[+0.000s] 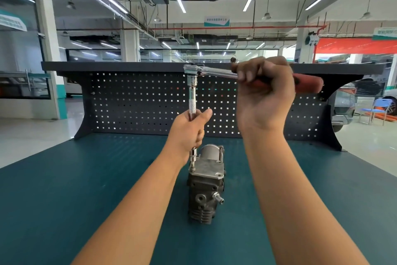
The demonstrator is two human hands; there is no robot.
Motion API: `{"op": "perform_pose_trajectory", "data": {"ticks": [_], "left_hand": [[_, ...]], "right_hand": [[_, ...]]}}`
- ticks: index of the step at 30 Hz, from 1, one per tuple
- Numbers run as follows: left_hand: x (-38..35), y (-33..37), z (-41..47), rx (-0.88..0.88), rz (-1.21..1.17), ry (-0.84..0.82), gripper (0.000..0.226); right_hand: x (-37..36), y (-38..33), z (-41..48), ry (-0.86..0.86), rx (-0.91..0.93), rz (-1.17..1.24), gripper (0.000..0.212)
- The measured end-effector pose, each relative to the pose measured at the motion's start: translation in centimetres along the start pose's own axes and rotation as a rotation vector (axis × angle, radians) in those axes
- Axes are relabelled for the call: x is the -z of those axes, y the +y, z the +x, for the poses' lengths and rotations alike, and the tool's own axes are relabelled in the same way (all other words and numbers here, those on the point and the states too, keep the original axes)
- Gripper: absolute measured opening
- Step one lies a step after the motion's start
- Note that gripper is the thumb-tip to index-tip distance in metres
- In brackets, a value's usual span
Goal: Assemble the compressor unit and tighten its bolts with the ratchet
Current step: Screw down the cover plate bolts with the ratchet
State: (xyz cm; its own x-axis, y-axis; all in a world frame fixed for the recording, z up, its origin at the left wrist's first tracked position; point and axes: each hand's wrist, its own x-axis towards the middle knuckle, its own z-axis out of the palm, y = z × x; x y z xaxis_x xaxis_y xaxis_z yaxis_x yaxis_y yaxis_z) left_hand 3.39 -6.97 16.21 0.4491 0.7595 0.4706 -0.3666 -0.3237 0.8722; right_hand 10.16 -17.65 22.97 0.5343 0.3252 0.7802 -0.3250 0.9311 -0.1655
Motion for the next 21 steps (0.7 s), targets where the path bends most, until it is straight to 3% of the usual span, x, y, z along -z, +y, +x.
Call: {"op": "perform_pose_trajectory", "data": {"ticks": [3, 5, 7, 9, 12, 14, 18, 20, 21], "left_hand": [[-1.6, -0.9, -0.6, -0.177, 0.441, 0.223, 0.031], [-2.6, -0.9, -0.7, -0.269, 0.520, 0.340, 0.032], [-2.7, -0.5, -0.2, -0.249, 0.489, 0.349, 0.038], [-1.9, 0.0, 0.3, -0.124, 0.334, 0.246, 0.043], [0.0, 0.5, 0.2, 0.045, 0.006, -0.065, 0.049], [0.5, 0.5, 0.0, 0.049, -0.014, -0.113, 0.044], [-1.6, -0.2, -0.7, -0.182, 0.545, 0.198, 0.026], [-2.6, -0.2, -0.8, -0.269, 0.450, 0.285, 0.025], [-2.7, -0.1, -0.6, -0.219, 0.353, 0.275, 0.033]], "right_hand": [[-0.5, 0.7, -1.1, -0.039, 0.231, -0.343, 0.018], [-1.0, 1.2, -2.2, -0.074, 0.391, -0.490, 0.017], [-1.2, 1.4, -2.9, -0.129, 0.478, -0.557, 0.015], [-0.9, 1.0, -2.4, -0.103, 0.378, -0.471, 0.015], [0.0, -0.1, -0.5, -0.030, 0.055, -0.032, 0.022], [0.4, -0.1, -0.3, -0.016, 0.036, 0.002, 0.021], [-0.8, 0.9, -2.2, -0.074, 0.385, -0.471, 0.012], [-1.2, 1.8, -3.5, -0.155, 0.604, -0.582, 0.013], [-1.3, 2.1, -4.1, -0.199, 0.662, -0.596, 0.013]]}}
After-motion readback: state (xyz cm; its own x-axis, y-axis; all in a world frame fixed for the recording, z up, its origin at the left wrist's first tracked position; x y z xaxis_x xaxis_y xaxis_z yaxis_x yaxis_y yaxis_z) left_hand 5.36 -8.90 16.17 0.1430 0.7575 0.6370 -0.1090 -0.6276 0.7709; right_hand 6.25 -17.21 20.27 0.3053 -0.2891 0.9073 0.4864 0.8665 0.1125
